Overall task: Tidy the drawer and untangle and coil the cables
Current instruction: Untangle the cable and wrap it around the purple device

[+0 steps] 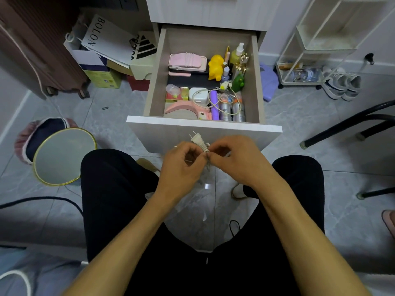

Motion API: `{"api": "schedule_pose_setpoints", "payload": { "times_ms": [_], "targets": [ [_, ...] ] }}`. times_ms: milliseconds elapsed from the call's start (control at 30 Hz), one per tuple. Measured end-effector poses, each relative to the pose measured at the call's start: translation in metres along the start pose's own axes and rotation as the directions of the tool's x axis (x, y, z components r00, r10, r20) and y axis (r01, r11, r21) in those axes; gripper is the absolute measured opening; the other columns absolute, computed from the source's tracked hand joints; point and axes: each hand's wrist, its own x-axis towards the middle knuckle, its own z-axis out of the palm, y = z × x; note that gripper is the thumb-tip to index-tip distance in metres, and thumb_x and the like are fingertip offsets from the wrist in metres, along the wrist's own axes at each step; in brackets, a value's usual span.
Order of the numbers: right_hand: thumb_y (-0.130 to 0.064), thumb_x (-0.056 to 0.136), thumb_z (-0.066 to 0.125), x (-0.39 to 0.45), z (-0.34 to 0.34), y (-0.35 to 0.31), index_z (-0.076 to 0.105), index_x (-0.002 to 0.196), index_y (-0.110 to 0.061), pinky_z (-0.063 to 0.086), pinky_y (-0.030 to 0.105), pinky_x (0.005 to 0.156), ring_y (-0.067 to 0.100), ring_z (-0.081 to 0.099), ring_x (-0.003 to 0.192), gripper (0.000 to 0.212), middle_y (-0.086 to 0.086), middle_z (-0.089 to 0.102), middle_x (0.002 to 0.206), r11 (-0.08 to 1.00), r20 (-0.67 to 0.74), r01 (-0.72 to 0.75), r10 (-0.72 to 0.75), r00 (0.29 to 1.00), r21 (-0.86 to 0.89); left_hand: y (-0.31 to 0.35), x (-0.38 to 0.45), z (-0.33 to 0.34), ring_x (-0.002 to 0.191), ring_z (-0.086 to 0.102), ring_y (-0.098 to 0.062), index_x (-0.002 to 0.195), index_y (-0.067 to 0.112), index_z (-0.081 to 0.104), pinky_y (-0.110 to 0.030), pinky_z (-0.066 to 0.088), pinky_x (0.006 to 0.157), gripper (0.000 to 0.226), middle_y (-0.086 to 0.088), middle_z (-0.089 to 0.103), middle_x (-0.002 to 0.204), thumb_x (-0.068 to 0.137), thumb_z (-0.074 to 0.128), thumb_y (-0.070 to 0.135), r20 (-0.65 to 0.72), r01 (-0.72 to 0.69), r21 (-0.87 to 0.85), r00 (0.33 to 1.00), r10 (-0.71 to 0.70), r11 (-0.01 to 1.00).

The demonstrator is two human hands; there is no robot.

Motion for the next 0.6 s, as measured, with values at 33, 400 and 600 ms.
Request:
{"api": "schedule_pose_setpoints", "payload": {
  "times_ms": [33, 400, 600],
  "targets": [
    [-0.026, 0.085, 0.066, 0.001, 0.001, -0.003, 0.074, 0.087, -0.016, 0.054, 0.036, 0.074, 0.015, 0.063, 0.075, 0.012, -0.001, 0.07, 0.08, 0.995, 0.014, 0.028, -0.027, 1.0, -0.092, -0.001, -0.001, -0.001, 0.073, 0.064, -0.006, 0.079, 0.028, 0.061, -0.022, 0.055, 0.067, 0.017, 0.008, 0.067, 0.08, 0.089, 0.068, 0.017, 0.006, 0.01, 0.012, 1.0, -0.011, 1.0],
    [-0.008, 0.088, 0.068, 0.002, 0.003, 0.006, 0.068, 0.081, -0.019, 0.046, 0.018, 0.063, 0.005, 0.057, 0.066, 0.013, -0.007, 0.066, 0.073, 0.879, 0.079, -0.034, -0.004, 0.997, 0.475, 0.001, 0.003, -0.021, 0.067, 0.07, -0.011, 0.085, 0.021, 0.056, -0.021, 0.055, 0.06, 0.014, -0.001, 0.069, 0.076, 0.095, 0.058, 0.011, 0.149, 0.042, -0.036, 0.988, -0.036, 0.998],
    [-0.024, 0.09, 0.066, -0.003, 0.014, 0.004, 0.065, 0.097, -0.02, 0.059, 0.03, 0.074, 0.009, 0.067, 0.087, 0.008, -0.009, 0.068, 0.093, 0.783, 0.098, -0.148, 0.111, 0.989, 0.604, 0.001, 0.009, -0.025, 0.067, 0.071, -0.02, 0.093, 0.003, 0.061, -0.029, 0.058, 0.063, 0.008, -0.005, 0.071, 0.082, 0.097, 0.057, 0.008, 0.101, 0.225, -0.338, 0.974, -0.202, 0.914]
  ]
}}
